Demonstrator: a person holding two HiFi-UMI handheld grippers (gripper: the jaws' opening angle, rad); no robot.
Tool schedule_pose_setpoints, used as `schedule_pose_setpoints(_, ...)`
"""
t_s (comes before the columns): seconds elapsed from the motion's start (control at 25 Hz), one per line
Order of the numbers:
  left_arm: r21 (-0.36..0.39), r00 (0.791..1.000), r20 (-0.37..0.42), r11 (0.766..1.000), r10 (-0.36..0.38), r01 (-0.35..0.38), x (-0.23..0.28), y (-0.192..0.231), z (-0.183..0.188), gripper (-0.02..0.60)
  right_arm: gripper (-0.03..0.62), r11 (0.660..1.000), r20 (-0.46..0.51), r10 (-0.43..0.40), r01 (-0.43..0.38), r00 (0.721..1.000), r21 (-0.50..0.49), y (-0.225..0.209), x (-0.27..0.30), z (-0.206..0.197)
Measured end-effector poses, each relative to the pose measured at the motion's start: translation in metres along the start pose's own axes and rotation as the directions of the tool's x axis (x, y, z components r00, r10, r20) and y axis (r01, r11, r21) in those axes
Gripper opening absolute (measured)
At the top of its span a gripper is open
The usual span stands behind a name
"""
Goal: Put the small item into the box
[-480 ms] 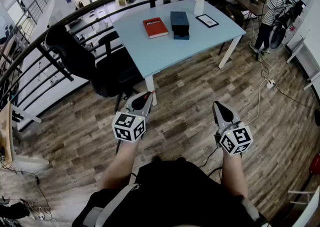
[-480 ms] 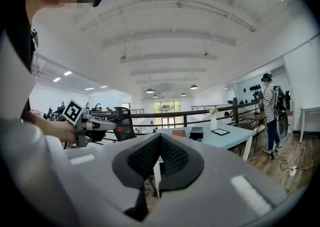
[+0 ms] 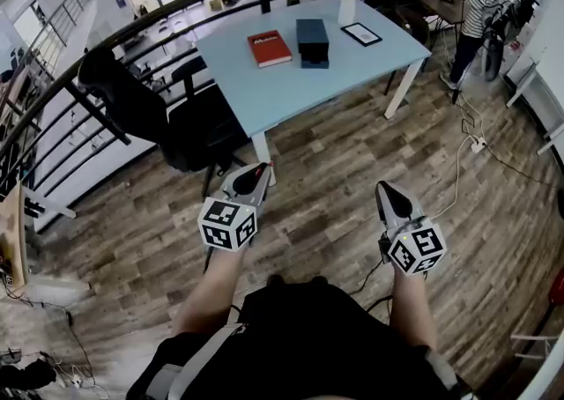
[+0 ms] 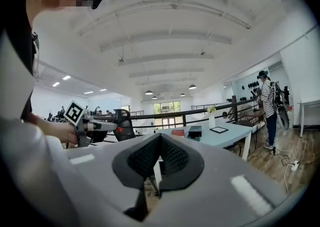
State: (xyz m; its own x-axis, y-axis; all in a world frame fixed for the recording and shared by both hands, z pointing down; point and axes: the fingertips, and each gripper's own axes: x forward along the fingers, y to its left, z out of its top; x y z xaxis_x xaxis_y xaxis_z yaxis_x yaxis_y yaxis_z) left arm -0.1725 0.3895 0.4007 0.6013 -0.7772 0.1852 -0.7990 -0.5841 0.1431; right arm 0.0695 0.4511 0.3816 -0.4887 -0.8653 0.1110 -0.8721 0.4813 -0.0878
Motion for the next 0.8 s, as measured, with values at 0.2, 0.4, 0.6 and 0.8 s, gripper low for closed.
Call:
schedule_pose_setpoints(0.2, 0.006, 1.000, 0.000, 1.000, 0.001, -0.001, 0.009, -0.017, 0.003, 0.017, 0.000, 1.000, 0.034, 0.004, -0.005, 0.999, 0.020, -0.018, -0.015, 0.004)
schedule_pose_setpoints(0.4, 0.004, 1.000, 0.004, 1.000, 0.001, -0.001, 0.019, -0.039, 0.000, 0.017, 0.001, 0.999, 0.020, 0.006, -0.007, 1.000, 0.041, -0.034, -0.030, -0.009)
schedule_pose_setpoints(0.6, -0.002, 1.000, -0.013, 1.000, -0.006, 0.006, 0.026, -0.055, -0.010, 0.017, 0.002, 0.995, -0.012, 0.001, 0.000, 1.000, 0.096, -0.049, -0.040, -0.027)
schedule_pose_setpoints(0.8, -0.019, 1.000, -0.013, 1.000, -0.008, 0.008, 0.039, -0.054, -0.012, 0.017, 0.002, 0.994, -0.023, -0.001, 0.004, 1.000, 0.106, -0.060, -0.040, -0.031)
